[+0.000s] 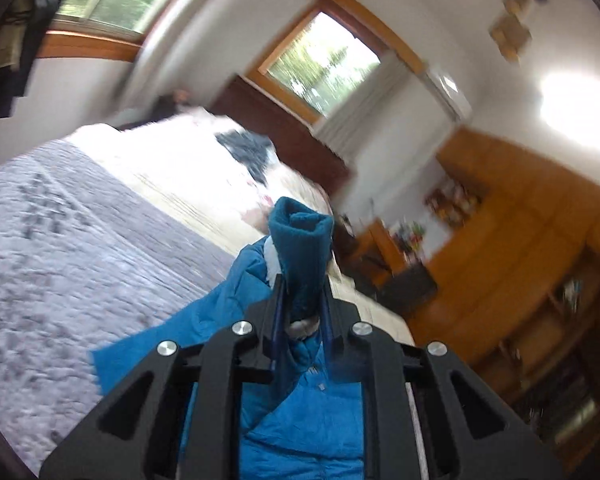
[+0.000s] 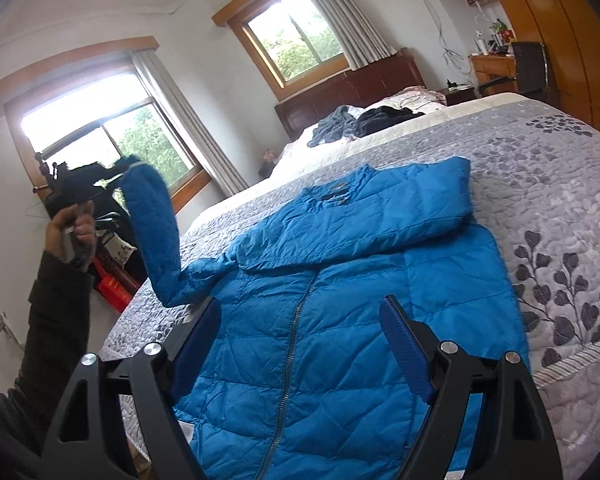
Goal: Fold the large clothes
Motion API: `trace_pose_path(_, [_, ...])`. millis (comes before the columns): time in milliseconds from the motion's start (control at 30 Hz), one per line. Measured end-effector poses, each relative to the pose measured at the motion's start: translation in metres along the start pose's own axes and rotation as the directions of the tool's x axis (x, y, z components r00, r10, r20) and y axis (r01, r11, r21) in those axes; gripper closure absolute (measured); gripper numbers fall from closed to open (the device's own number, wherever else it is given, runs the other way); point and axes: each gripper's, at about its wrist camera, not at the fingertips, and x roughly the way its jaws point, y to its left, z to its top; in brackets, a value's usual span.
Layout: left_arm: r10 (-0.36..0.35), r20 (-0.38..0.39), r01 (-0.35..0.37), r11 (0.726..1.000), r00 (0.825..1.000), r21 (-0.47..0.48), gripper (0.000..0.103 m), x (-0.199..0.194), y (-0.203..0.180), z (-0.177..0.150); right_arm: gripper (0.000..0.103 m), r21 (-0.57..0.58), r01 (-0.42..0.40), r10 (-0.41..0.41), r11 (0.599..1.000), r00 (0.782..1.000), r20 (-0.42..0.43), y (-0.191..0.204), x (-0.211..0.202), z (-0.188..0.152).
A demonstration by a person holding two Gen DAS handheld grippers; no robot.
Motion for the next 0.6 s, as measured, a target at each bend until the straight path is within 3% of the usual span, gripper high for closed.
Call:
trace_pose_path(200, [-0.008,-0.205,0.022,0.997,0.979,0.068,0.096,0.097,-0.018,-0.064,0.021,0.021,0.028,-0.028,0.999,0.999,-0.016,-0.013,0.003,0.005])
trace_pose_path(400, [0.013,-0.403,0.026,0.996,0.915,0.090,0.096,0.184,0.002,-0.142,0.021,0.029,0.031,-0.030,0.999,0.998,-0.058,-0.021,0.010,0.011])
trace_pose_path(500, [0.009,-0.473,0.038,0.995,0.881,0.090,0.078,0.207,0.015,-0.164,0.019,0.046,0.015,-0.011,0.999,0.995,-0.099,-0.026,0.019,0.023])
trace_pose_path(567, [-0.002,-0.463,0.048,0.995,0.886,0.088,0.042,0.203,0.016,-0.167,0.016,0.076,-0.013,0.023,0.997,0.991,-0.134,-0.032,0.030,0.037])
trace_pose_path(600, [-0.019,-0.438,0.060,0.995,0.899,0.080,0.035,0.193,0.016,-0.162,0.015,0.111,-0.044,0.062,0.993,0.984,-0.165,-0.035,0.042,0.049])
